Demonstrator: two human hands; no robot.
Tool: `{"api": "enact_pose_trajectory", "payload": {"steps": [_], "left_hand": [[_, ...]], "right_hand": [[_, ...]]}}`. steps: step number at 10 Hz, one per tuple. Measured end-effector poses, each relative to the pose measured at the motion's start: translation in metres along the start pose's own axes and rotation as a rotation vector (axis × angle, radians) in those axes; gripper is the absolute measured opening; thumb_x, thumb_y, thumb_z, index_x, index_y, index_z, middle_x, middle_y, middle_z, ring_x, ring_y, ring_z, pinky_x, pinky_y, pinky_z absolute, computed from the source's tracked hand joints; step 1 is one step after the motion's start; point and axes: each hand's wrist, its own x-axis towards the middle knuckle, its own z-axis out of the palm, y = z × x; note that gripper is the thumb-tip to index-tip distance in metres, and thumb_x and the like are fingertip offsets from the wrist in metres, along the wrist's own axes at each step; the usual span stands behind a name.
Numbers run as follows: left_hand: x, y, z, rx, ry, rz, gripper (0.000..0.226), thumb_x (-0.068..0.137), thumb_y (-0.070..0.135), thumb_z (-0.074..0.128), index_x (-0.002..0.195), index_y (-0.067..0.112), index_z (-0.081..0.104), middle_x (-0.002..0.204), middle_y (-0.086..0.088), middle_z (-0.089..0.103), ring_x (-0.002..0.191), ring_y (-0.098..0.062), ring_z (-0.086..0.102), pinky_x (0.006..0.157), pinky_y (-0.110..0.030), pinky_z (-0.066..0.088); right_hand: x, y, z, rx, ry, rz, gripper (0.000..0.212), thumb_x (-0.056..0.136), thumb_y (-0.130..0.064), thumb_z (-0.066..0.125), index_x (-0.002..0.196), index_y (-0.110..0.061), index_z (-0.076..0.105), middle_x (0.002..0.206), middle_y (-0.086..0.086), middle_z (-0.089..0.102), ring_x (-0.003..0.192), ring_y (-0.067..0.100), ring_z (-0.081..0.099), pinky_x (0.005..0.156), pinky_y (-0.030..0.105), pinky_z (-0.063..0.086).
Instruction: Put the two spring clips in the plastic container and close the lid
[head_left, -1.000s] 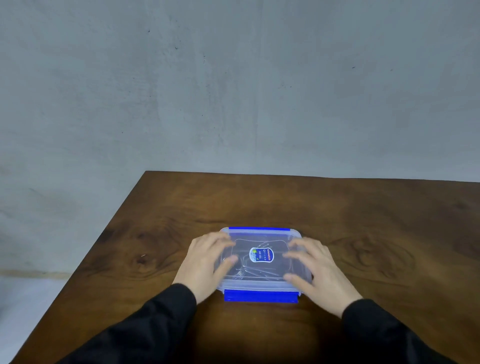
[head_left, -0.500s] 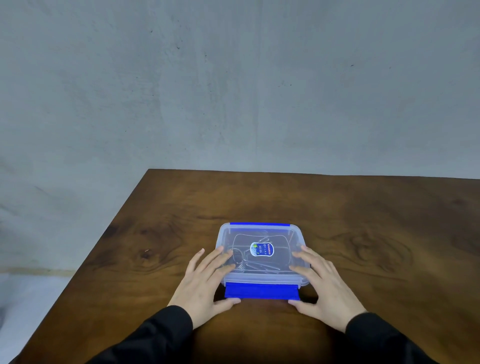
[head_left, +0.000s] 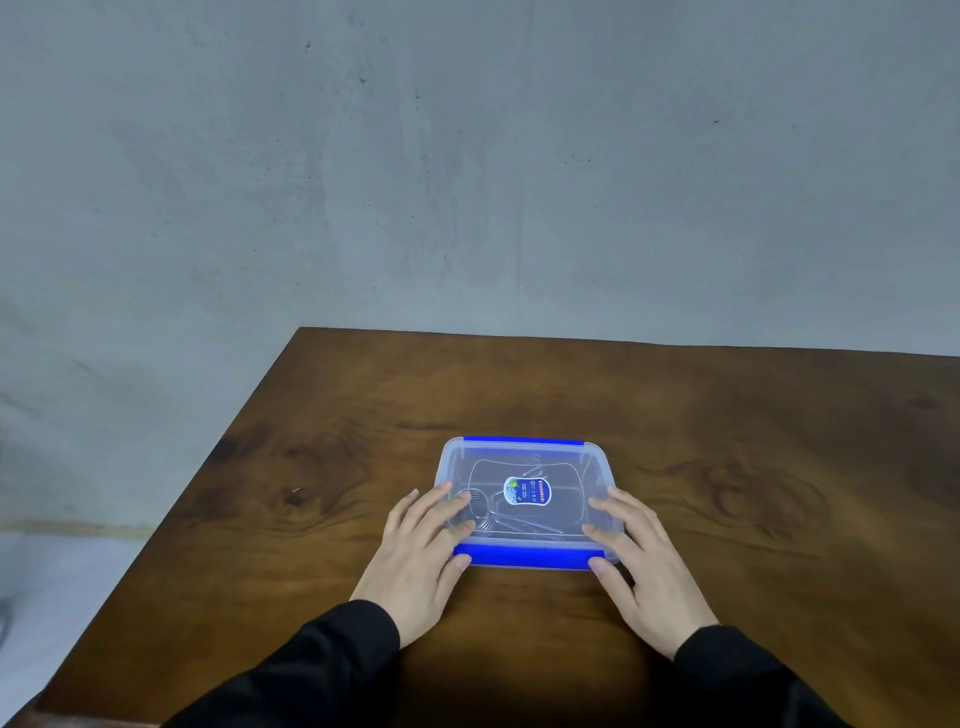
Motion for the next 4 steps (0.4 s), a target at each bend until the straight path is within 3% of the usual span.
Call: {"api": "enact_pose_trajectory", "payload": {"steps": [2,3,4], "left_hand": [[-0.003,0.001,0.001,0.012,-0.074,-0.039,0.064,0.101,0.05,0.011,0.124,0.022,0.064,0.144,0.001,0.054,0.141,-0.015,0.029,0.116,-0.04,0.01],[0.001,0.002,-0.006,-0.018,-0.057,-0.032,0.059,0.101,0.052,0.014,0.129,0.024,0.058,0.149,0.003,0.048,0.145,-0.011,0.022,0.117,-0.041,0.006],[-0.015,0.004,-0.007,-0.13,0.048,-0.05,0.046,0.099,0.05,0.032,0.138,0.028,0.044,0.157,0.006,0.033,0.148,-0.01,0.019,0.118,-0.044,0.007]], "right_hand": [[-0.001,-0.001,0.001,0.006,-0.014,0.03,0.062,0.094,-0.067,0.026,0.123,-0.029,0.064,0.147,-0.011,0.045,0.143,-0.003,0.018,0.106,0.044,0.046],[-0.002,-0.006,-0.004,0.038,-0.035,0.045,0.06,0.093,-0.069,0.028,0.129,-0.033,0.058,0.151,-0.017,0.038,0.145,-0.001,0.016,0.108,0.046,0.043],[-0.012,-0.009,-0.009,0.192,0.009,0.045,0.051,0.095,-0.058,0.042,0.142,-0.038,0.042,0.156,-0.018,0.031,0.147,0.006,0.02,0.114,0.044,0.035]]}}
